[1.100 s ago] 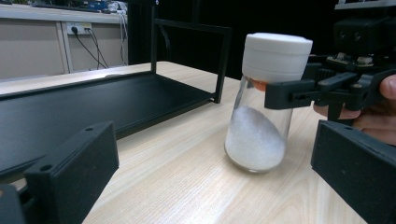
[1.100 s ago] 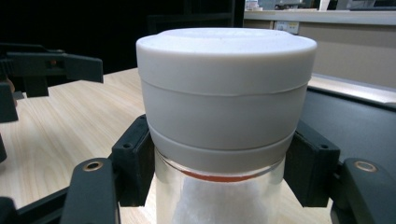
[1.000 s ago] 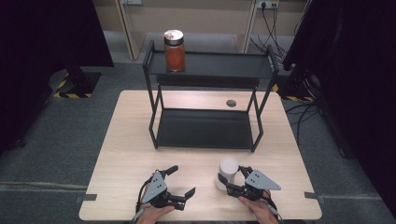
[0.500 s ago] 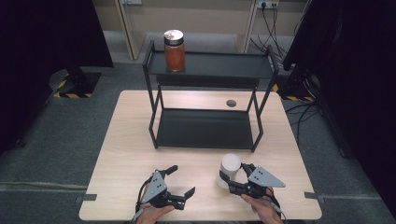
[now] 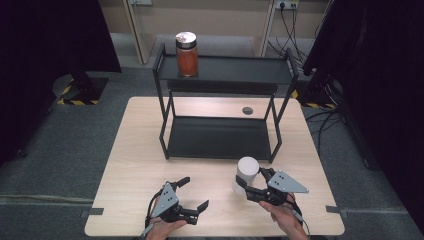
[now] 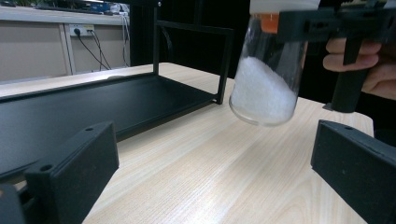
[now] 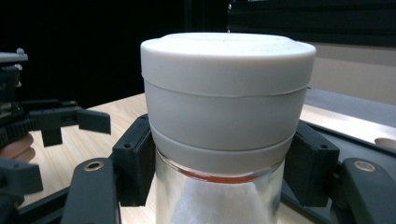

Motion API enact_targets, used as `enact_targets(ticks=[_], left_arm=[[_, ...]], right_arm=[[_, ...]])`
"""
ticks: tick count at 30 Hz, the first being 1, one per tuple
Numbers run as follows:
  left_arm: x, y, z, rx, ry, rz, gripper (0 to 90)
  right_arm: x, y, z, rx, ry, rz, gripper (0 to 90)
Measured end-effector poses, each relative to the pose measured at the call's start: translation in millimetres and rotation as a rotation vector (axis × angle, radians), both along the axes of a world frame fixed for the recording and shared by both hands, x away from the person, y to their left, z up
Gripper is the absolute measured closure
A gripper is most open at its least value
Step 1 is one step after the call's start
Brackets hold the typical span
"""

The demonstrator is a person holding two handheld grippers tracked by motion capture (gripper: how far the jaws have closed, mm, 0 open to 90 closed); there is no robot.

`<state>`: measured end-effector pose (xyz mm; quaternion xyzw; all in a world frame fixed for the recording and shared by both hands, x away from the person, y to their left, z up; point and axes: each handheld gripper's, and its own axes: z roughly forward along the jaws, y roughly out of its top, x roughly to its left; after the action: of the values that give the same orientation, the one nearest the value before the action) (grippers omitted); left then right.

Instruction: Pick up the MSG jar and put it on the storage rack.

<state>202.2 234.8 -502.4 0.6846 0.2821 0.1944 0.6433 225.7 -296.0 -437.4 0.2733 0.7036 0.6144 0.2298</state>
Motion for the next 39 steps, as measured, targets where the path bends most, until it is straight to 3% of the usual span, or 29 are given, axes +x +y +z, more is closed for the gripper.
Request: enact_targets(ticks=[18,39], left_arm=[[0.3,-0.1,0.1,0.004,-0.001,0.000,0.3],[1.1,0.5,0.3,0.007,0.004,0.002,0.3]], right_arm=[[17.5,1.9,40.8,0.016,0.002,0.012,35.4],[33.5,12.4,71.3,0.015,0.004,0.034,35.4]])
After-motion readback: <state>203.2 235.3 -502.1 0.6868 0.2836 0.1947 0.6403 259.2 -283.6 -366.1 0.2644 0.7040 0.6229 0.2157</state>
